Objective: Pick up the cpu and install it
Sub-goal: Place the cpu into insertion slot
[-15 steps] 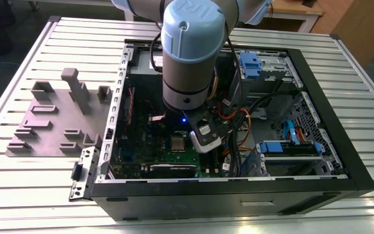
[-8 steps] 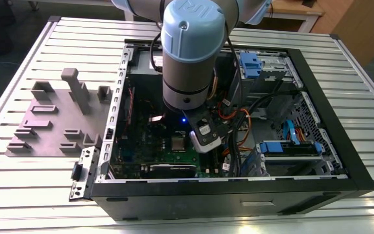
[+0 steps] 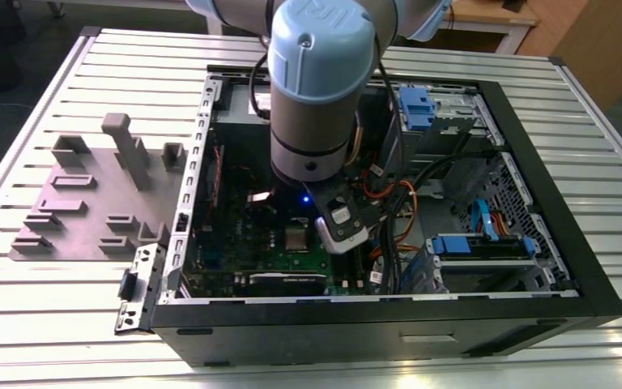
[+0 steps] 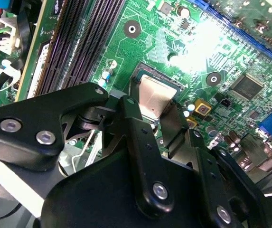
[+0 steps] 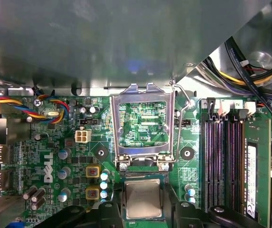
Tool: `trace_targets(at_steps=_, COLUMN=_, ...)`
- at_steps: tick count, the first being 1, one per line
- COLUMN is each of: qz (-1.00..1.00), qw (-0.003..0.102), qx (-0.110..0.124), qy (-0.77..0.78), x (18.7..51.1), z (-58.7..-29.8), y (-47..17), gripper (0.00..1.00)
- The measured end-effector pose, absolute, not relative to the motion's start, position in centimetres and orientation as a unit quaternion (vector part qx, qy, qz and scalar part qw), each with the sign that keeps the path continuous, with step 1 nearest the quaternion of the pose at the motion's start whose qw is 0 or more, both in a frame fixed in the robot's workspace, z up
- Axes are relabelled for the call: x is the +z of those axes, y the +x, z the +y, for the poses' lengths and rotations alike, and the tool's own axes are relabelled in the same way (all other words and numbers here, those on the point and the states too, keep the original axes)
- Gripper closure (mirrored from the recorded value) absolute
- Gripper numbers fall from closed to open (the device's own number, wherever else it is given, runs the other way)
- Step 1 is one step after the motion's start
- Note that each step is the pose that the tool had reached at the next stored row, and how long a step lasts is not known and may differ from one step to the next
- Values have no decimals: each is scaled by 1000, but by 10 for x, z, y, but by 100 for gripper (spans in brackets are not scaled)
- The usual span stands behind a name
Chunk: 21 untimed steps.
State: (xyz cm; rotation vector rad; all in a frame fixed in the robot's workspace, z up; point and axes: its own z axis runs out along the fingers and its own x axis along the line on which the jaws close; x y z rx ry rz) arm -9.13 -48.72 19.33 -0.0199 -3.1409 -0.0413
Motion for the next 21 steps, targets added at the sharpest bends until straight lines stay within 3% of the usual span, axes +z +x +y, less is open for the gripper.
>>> trace_targets(at_steps=16, qz=-1000, qw=0, qx=-14, qy=-6, x=195, z=-488, y=-91, gripper=57)
trace_targets(at_steps=19, qz=-1000, qw=0, qx=-14, qy=-6, x=195, z=-488, y=-91, gripper=56)
trace_targets(at_steps=20, qz=-1000, qw=0, qx=-14, qy=-6, x=194, z=-488, y=-91, gripper=49)
trace_targets(at_steps=21, qz=-1000, qw=0, qx=-14, qy=-6, x=194, z=-488, y=-91, gripper=49)
